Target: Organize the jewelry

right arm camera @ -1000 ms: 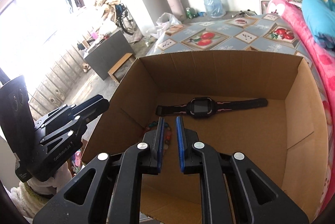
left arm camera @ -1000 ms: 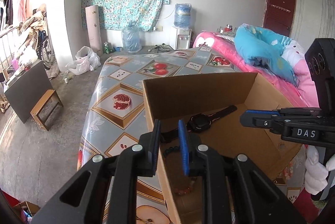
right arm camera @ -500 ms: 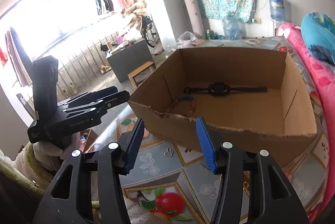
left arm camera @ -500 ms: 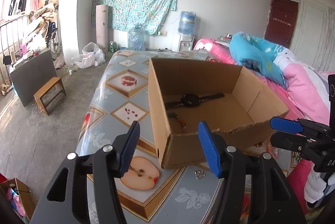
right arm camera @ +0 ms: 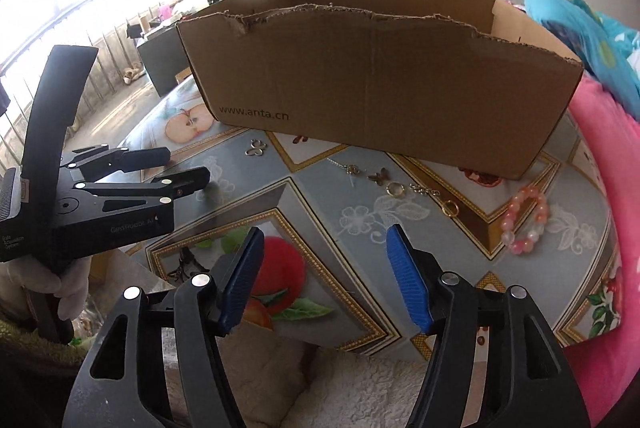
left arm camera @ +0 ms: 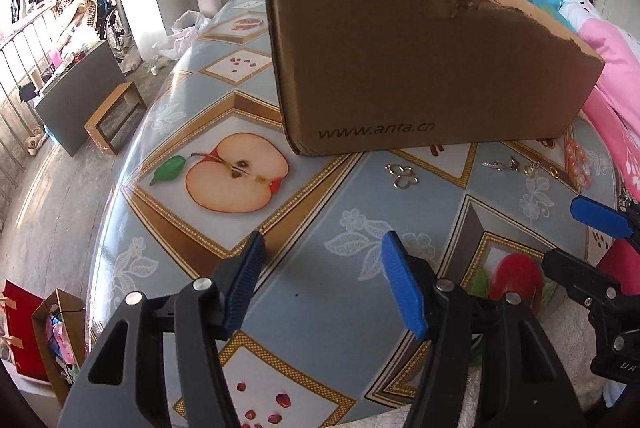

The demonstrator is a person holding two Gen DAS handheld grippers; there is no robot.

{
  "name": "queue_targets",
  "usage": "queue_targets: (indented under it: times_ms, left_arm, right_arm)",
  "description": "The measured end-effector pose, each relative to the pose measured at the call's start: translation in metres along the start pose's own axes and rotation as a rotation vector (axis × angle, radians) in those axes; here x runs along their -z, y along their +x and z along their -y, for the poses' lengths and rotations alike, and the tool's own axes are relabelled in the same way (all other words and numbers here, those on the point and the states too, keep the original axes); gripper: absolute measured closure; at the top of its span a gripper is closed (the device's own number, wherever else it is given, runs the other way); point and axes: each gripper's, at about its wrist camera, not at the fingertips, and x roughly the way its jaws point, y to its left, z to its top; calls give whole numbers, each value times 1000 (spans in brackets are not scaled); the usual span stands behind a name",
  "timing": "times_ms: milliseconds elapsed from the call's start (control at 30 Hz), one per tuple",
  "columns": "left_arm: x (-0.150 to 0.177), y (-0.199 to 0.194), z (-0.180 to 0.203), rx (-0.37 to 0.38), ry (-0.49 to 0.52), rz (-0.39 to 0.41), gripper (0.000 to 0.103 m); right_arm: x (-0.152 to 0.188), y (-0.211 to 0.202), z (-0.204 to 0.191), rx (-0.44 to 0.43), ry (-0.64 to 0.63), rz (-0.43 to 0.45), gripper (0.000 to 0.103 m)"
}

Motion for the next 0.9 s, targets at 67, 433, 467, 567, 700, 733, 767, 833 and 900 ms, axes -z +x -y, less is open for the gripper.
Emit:
queue_targets:
  times_ms: [67,433,467,567,700,733,767,833,900]
  left_arm:
    - [-1,1,3,-13,-4,11,40]
    - [-2,2,9,-103,-2,36,21]
    - [-2,3,9,-113,-7,37,18]
    - [-1,3,8,-129,-31,39,8]
    - [3,5,3,-122,-85,43,6]
    - [3,5,3,-120,-96,44,6]
    - [4,5,2,-117,-106,45,6]
    - [3,7,0,-112,-120,53,6]
    - [4,7,0,-111,-118,61,6]
  right_arm:
    - [5,1,3,15,13,-3,42]
    - [28,4,-4,73,10,49,30]
    - [29,5,-5,70,8,55,27]
    - [35,6,-6,68,6,71,24]
    - [39,9,-14,62,-11,86,17]
    - [40,9,-15,62,-13,90,16]
    - [41,9,-16,61,-13,93,14]
    - [45,9,-20,61,-19,97,12]
    - [50,11,-26,55,-26,97,8]
